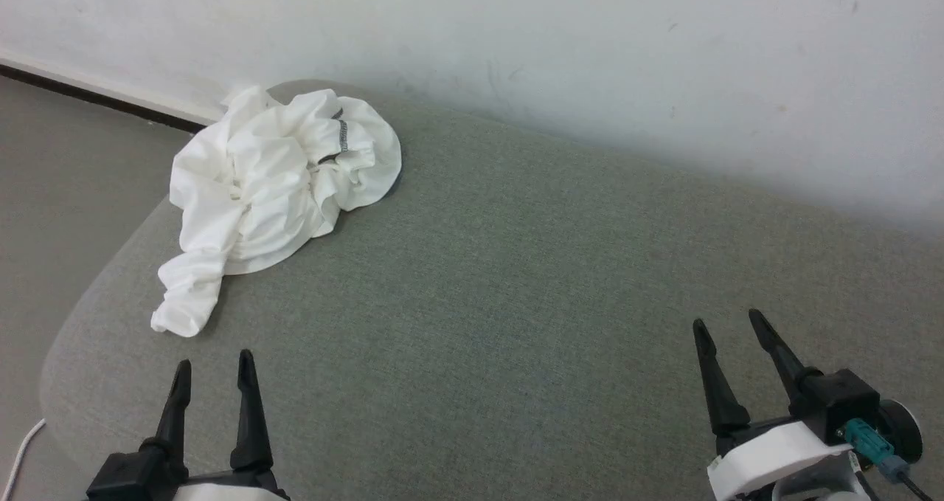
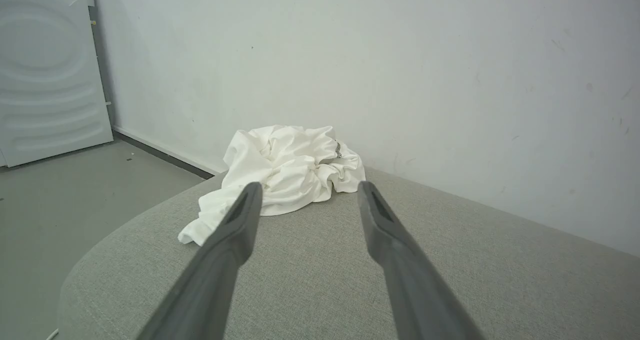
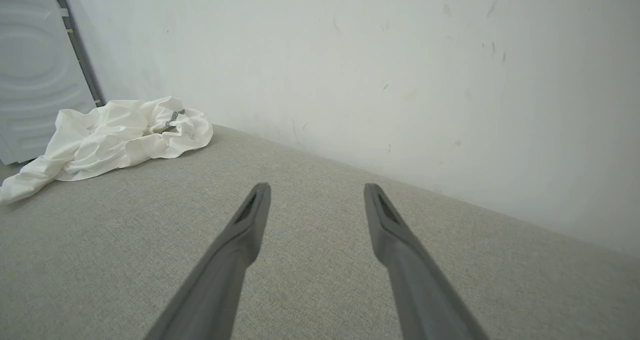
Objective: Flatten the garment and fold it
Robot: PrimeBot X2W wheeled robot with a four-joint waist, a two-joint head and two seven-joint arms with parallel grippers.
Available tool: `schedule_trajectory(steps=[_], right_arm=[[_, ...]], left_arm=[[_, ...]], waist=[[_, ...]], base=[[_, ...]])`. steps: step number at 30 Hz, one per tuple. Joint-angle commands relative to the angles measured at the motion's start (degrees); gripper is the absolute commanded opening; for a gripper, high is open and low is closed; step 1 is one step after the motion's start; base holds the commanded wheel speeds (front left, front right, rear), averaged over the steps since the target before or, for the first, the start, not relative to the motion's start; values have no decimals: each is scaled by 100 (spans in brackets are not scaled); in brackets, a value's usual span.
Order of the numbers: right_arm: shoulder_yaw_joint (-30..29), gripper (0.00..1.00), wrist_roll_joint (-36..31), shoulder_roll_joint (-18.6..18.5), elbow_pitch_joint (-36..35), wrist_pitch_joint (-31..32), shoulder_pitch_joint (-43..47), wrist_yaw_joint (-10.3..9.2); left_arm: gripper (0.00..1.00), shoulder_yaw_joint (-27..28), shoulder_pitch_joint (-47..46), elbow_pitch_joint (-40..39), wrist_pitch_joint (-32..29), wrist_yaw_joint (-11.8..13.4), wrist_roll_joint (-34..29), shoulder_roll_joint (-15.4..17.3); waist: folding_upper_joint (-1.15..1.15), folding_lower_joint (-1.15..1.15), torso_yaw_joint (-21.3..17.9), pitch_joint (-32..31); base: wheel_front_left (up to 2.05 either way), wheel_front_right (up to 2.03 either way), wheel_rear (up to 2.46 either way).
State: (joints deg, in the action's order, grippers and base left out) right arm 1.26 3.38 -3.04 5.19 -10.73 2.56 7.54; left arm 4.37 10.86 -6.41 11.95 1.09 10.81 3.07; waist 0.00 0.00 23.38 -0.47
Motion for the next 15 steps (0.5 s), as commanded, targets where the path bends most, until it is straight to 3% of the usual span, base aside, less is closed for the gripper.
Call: schedule_trajectory(steps=[1, 15], right_arm=[[13, 100, 32, 13, 26, -62, -51, -4], [68, 100, 26, 15, 31, -133, -20, -5]], left_arm=[[100, 39, 89, -47, 60, 46, 65, -16], [100, 92, 276, -138, 227, 105, 260, -18]], waist=[[0, 0, 88, -25], [0, 0, 407, -85]], base=[[0, 0, 0], [0, 0, 0]])
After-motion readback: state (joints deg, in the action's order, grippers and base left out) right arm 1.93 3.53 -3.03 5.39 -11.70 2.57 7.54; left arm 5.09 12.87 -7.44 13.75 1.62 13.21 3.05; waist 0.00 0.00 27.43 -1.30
